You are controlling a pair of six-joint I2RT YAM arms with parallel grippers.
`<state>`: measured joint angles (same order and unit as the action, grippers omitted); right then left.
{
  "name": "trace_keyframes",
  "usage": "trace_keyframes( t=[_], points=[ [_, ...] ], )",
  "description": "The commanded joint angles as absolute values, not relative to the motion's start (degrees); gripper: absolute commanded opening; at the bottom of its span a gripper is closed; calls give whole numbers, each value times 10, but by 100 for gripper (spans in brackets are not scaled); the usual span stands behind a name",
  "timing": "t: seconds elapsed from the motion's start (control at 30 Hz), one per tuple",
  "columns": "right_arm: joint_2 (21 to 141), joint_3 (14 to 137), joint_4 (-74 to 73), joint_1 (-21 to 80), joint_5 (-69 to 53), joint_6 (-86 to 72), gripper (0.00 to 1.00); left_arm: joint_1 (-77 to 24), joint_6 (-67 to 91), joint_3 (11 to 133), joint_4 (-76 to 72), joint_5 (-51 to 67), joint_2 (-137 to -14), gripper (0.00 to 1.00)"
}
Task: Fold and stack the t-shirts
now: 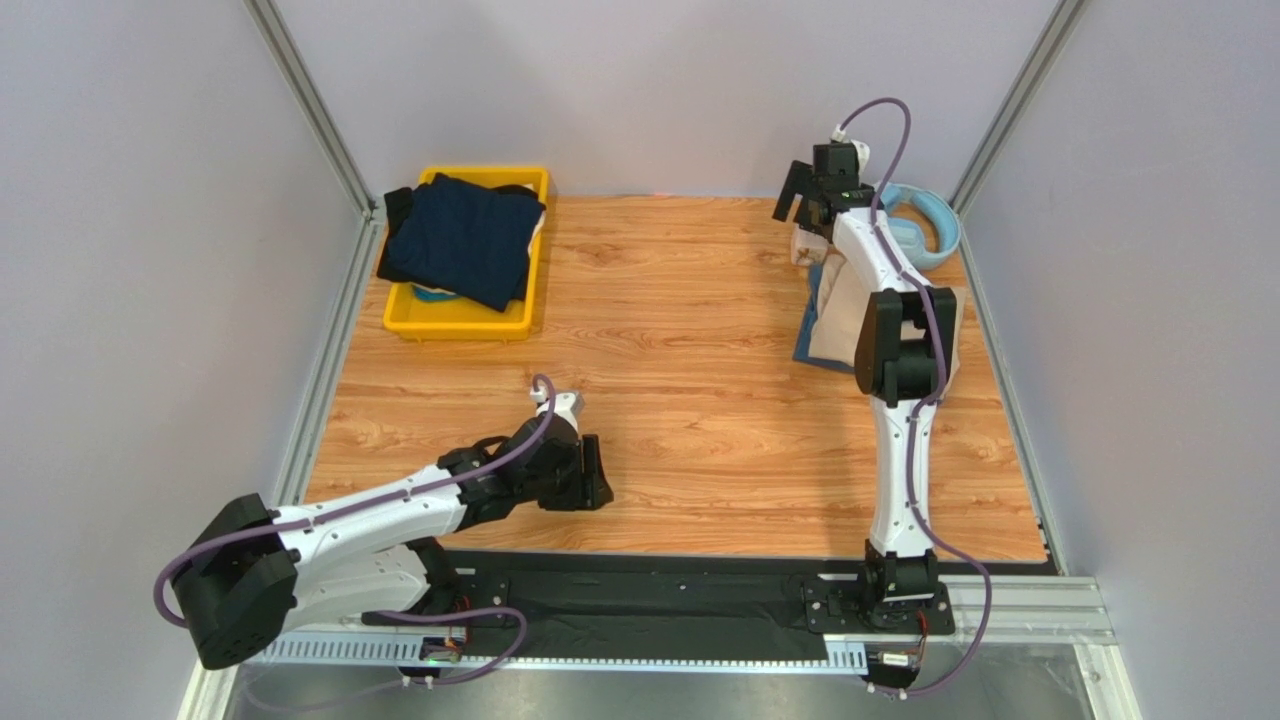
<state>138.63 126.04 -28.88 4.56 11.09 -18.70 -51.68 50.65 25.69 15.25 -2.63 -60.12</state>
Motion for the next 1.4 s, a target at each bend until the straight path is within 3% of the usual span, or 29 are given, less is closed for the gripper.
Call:
trace_keyframes(
  t=[0.0,0.5,0.63,0.83,0.87,1.03,1.23,1.37],
  points=[
    [1393,1281,-289,37,134,-196,100,-519,499,283,144,-20,-614,60],
    [1447,1300,-319,31,93,-213,99,-519,497,289,142,-18,-637,60],
    [1448,1300,-316,31,75,-209,74,-519,497,293,143,-14,-648,59],
    [1447,1293,-299,36,29,-204,19,-519,497,287,141,-11,-640,59],
    [1448,1293,-299,38,19,-203,15,-519,498,284,141,-12,-637,59],
    [1457,1294,-309,57,-25,-205,0,-519,504,279,142,-18,-627,59],
    [1446,1257,-313,114,-22,-185,0,-519,511,275,158,-32,-611,58],
    [1418,1217,-320,153,-18,-182,0,-519,530,275,226,-117,-547,58]
  ],
)
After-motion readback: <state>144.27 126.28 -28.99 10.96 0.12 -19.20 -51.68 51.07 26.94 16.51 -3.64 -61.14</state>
